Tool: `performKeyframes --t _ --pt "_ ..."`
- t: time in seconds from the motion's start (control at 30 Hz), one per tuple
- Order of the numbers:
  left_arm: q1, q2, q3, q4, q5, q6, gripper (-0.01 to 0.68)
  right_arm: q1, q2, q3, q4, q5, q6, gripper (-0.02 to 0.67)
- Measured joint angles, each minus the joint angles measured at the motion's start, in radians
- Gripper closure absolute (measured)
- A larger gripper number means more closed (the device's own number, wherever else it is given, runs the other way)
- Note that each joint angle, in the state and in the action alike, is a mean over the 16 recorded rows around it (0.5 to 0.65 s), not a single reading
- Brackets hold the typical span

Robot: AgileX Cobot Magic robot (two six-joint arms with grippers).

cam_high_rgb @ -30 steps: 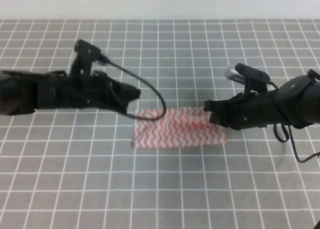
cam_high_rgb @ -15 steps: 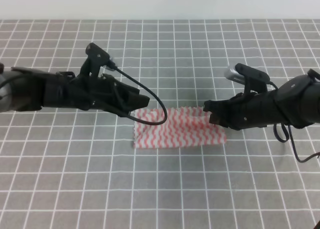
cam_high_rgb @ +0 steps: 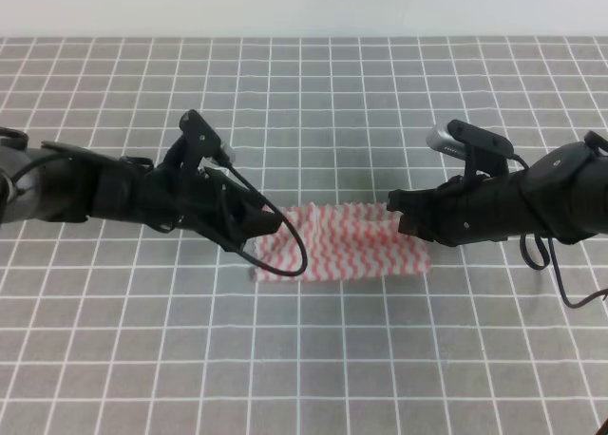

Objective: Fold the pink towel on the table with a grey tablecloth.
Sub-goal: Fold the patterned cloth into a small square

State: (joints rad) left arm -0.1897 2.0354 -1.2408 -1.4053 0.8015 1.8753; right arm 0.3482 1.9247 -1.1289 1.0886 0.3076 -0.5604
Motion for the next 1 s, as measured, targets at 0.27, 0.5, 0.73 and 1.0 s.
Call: performKeyframes --t 0.27,0.5,0.73,1.0 --pt "-0.022 0.01 0.0 -0.03 -0.06 0.057 0.337 0.0 -0.001 0.0 -0.002 -0.001 0.0 0.663" --pt "-0.047 0.016 0.0 -0.061 -0.114 0.088 0.338 0.0 -0.003 0.0 -0.003 -0.002 0.0 0.663" --pt "-0.058 0.034 -0.001 -0.076 -0.134 0.091 0.343 0.0 -0.003 0.0 -0.004 -0.002 0.0 0.663" --pt "-0.057 0.057 -0.002 -0.081 -0.124 0.09 0.383 0.0 0.001 0.0 -0.004 -0.002 0.0 0.663"
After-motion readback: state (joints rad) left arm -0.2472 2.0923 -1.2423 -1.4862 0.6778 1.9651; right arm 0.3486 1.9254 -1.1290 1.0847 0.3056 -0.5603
